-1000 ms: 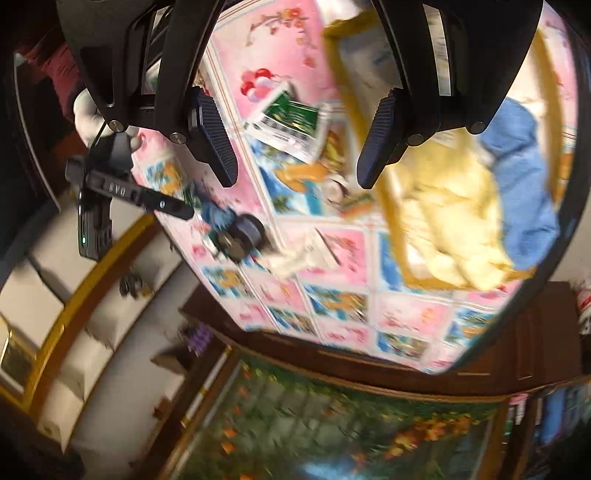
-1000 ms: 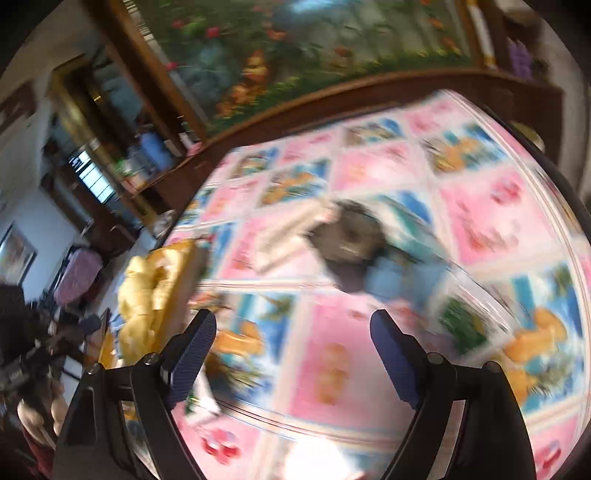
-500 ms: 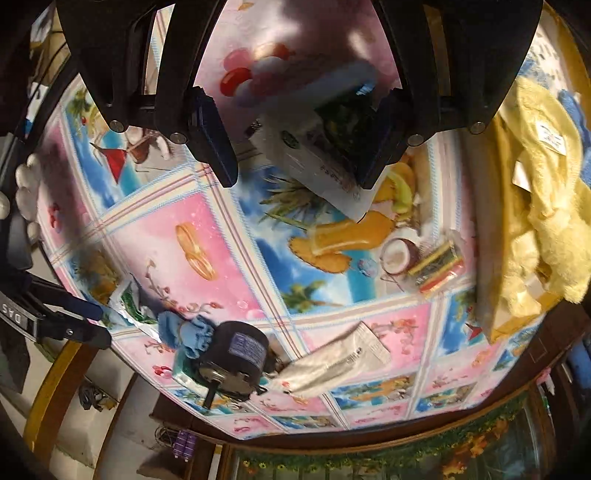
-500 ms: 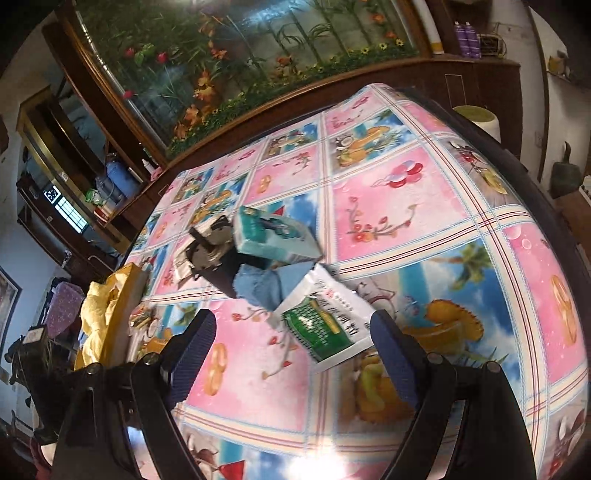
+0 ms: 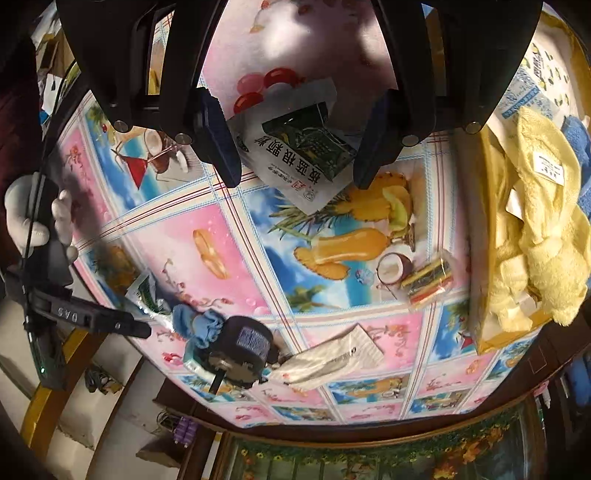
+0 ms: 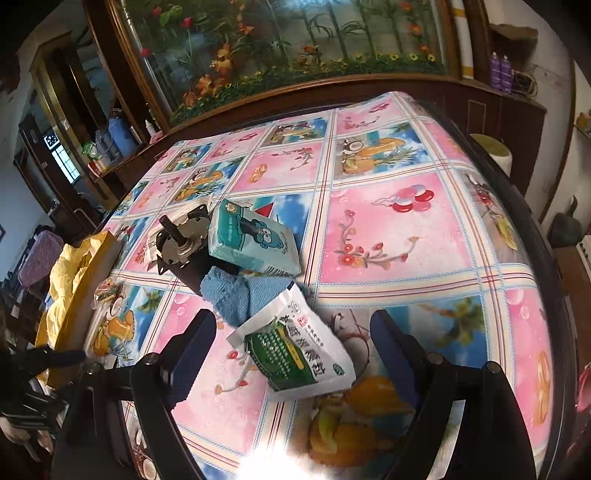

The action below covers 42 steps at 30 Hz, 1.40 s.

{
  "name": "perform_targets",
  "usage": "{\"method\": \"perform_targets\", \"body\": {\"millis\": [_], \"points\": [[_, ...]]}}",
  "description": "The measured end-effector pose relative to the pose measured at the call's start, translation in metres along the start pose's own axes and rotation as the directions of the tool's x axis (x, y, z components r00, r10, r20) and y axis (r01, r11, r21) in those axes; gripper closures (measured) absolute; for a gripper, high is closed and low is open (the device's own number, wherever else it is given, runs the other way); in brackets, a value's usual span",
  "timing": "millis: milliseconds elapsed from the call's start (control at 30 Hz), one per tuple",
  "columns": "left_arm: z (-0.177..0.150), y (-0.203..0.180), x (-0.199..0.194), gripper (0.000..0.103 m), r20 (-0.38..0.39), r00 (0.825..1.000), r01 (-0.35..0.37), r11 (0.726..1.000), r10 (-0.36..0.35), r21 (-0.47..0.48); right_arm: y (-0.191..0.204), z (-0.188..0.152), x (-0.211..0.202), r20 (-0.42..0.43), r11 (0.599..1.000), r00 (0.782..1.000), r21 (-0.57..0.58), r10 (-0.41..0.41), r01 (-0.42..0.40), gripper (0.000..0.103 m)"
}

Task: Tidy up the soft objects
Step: 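Grasp the white packet with the left gripper while the right grasps the green-print sachet, then carry the white packet and green sachet into the box with both grippers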

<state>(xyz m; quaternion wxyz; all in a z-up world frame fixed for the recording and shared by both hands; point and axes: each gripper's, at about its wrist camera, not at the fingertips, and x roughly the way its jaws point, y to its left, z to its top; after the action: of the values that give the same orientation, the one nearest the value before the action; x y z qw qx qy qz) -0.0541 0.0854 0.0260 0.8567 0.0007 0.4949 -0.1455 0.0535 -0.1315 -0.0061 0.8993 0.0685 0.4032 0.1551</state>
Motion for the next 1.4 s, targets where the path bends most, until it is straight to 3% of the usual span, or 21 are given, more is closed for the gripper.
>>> {"method": "perform_targets", "body": {"millis": [100, 167, 233, 300, 333, 500, 700, 867, 900, 967, 1033, 1133, 1167, 1200, 1400], "points": [[-0.001, -0.012, 0.013, 0.04, -0.004, 1.0, 0.004, 0.999, -0.003, 0.036, -0.02, 0.008, 0.013, -0.031, 0.99, 0.996, 0.117, 0.085, -0.081, 0.017], [-0.002, -0.025, 0.013, 0.04, -0.016, 0.997, 0.07, 0.994, -0.069, 0.08, -0.025, 0.007, 0.021, -0.065, 0.978, 0.988, 0.165, 0.137, -0.125, 0.017], [-0.002, -0.033, 0.006, 0.04, -0.007, 0.99, 0.14, 0.985, -0.14, 0.102, -0.021, 0.001, 0.025, -0.114, 0.959, 0.964, 0.185, 0.239, -0.216, 0.017], [-0.002, -0.034, -0.006, 0.04, 0.022, 0.988, 0.149, 0.983, -0.152, 0.108, -0.014, -0.007, 0.024, -0.154, 0.926, 0.924, 0.206, 0.35, -0.316, 0.018], [-0.002, -0.032, -0.011, 0.04, 0.035, 0.986, 0.16, 0.982, -0.164, 0.101, -0.011, -0.009, 0.02, -0.155, 0.925, 0.922, 0.2, 0.355, -0.323, 0.018], [-0.014, -0.016, -0.033, 0.039, 0.085, 0.985, 0.143, 0.986, -0.15, 0.084, 0.014, -0.011, 0.006, -0.14, 0.988, 0.978, 0.02, 0.153, -0.151, 0.017], [-0.036, -0.012, -0.022, 0.039, 0.051, 0.998, 0.018, 0.993, -0.024, 0.12, 0.037, -0.023, 0.023, -0.175, 0.998, 0.984, -0.049, 0.019, -0.028, 0.017], [-0.035, -0.021, -0.014, 0.039, 0.085, 0.987, -0.147, 0.974, 0.134, 0.173, 0.047, -0.028, 0.027, -0.148, 0.994, 0.986, -0.087, -0.076, 0.063, 0.018], [-0.036, -0.019, -0.015, 0.039, 0.095, 0.985, -0.157, 0.972, 0.142, 0.172, 0.048, -0.028, 0.027, -0.145, 0.993, 0.986, -0.097, -0.085, 0.071, 0.023], [-0.035, -0.012, -0.011, 0.039, 0.083, 0.975, -0.217, 0.965, 0.206, 0.15, 0.05, -0.029, 0.026, -0.132, 0.99, 0.987, -0.114, -0.093, 0.078, 0.044], [-0.034, -0.005, -0.005, 0.039, 0.068, 0.969, -0.245, 0.961, 0.238, 0.128, 0.05, -0.029, 0.024, -0.134, 0.994, 0.989, -0.102, -0.064, 0.051, 0.049], [-0.033, -0.008, -0.003, 0.041, 0.07, 0.977, -0.209, 0.969, 0.201, 0.132, 0.049, -0.032, 0.022, -0.127, 0.997, 0.991, -0.079, -0.033, 0.023, 0.05], [-0.031, -0.009, -0.003, 0.051, 0.081, 0.978, -0.201, 0.97, 0.192, 0.134, 0.048, -0.033, 0.021, -0.126, 0.997, 0.992, -0.072, -0.019, 0.01, 0.05], [-0.031, -0.01, -0.003, 0.071, 0.083, 0.983, -0.177, 0.974, 0.166, 0.143, 0.048, -0.035, 0.019, -0.126, 0.998, 0.992, -0.064, -0.007, -0.001, 0.05], [-0.028, -0.019, -0.021, 0.084, 0.131, 0.991, -0.057, 0.989, 0.039, 0.136, 0.037, -0.047, -0.001, -0.118, 0.997, 0.99, 0.006, 0.073, -0.073, 0.05]]}}
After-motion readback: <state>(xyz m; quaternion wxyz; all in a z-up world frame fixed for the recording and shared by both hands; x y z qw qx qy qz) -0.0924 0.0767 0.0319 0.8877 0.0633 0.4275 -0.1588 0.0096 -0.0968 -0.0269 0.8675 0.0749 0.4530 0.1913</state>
